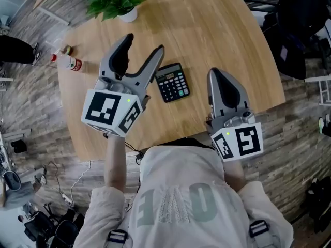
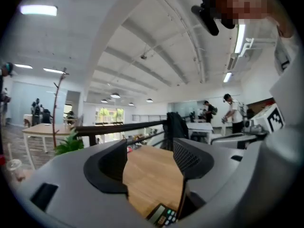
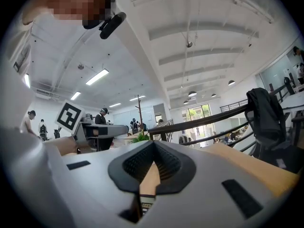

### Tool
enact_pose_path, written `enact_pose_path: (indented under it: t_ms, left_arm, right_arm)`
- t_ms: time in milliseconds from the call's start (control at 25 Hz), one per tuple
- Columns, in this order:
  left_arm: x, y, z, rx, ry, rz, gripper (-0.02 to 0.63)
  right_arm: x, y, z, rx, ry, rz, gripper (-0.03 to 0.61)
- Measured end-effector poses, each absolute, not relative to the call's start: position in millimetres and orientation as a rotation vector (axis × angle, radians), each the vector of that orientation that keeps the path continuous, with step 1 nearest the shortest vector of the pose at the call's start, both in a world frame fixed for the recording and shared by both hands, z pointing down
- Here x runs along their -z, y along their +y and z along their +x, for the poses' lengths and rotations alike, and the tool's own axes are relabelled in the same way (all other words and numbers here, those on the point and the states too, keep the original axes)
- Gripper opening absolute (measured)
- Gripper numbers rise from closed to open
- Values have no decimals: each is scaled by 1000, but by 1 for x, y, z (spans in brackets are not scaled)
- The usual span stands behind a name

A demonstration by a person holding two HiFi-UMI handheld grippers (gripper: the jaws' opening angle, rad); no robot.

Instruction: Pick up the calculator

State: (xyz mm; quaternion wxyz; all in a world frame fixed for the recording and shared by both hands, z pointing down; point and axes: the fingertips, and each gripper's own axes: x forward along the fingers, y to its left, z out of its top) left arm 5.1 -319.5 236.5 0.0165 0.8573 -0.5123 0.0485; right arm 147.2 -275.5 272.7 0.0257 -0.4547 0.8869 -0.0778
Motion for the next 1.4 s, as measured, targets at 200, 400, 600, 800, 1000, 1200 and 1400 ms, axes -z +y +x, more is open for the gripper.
enact_pose_path:
  t_ms: [200,400,600,800,1000,1200,1400]
  left_arm:
    - [-296,-356,20,-465,-1140,2674,287]
    - [-367,-379,29,-732,-849,2549,285]
    - [-437,-369,41,-892,-443,2378,285]
    - [-488,-351,44,-1011,-127,2195,285]
    - [-524,-336,45,-1070,87,2013,285]
    - [-538,-327,50,-1050,215,1921,264]
    - [-545,-311,50,-1057,330,1806,253]
  right_arm:
    - [-289,-281,148,301,2764,-1424,18]
    - [-303,-289,146,357,2788,-1437,18]
    - [-316,-301,141,405,2817,-1444,18]
    - [-331,-317,141,469,2828,-1461,18]
    - [-352,-332,134,535,2861,-1455,18]
    - [-367,-337,127,587,2895,-1429,18]
    - [-379,-338,128,640,2912,-1417,18]
